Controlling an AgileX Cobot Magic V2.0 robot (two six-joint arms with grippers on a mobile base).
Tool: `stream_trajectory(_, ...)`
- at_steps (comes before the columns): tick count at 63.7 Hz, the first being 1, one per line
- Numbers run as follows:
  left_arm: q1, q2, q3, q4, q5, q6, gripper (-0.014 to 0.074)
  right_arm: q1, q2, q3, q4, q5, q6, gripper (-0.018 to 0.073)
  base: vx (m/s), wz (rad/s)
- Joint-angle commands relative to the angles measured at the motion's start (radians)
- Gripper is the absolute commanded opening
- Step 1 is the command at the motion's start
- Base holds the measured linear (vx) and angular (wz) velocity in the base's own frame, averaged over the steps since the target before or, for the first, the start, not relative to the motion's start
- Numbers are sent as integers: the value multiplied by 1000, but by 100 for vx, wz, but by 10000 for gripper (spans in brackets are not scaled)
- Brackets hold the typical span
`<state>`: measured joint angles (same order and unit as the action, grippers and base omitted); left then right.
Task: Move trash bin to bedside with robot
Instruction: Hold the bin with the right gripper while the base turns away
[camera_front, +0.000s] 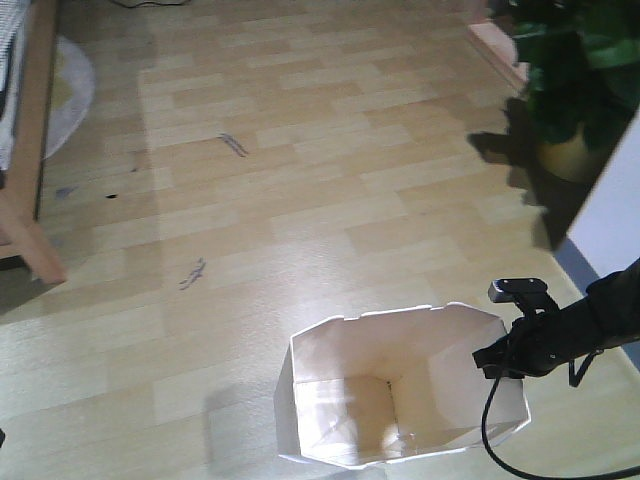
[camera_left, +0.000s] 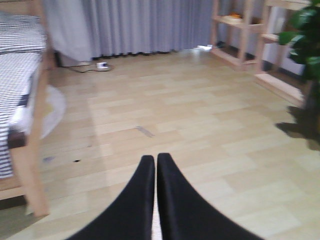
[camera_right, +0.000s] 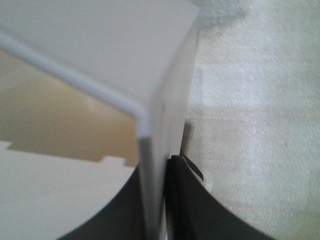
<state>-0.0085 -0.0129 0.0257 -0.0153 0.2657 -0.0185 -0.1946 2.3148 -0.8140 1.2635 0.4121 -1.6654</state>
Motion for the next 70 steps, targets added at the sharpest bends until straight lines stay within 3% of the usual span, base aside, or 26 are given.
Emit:
stream_trajectory(1,-3,-14,19,-3,-69,-4,-6,-3,-66,-5,27,190,0,-5,17,55)
stream_trajectory(29,-3,-14,19,-3,-69,-4,-6,-3,-66,-5,27,190,0,-5,16,29)
stream_trajectory(70,-3,-14,19,-3,-69,-4,-6,-3,-66,-5,27,192,0,-5,19,-9)
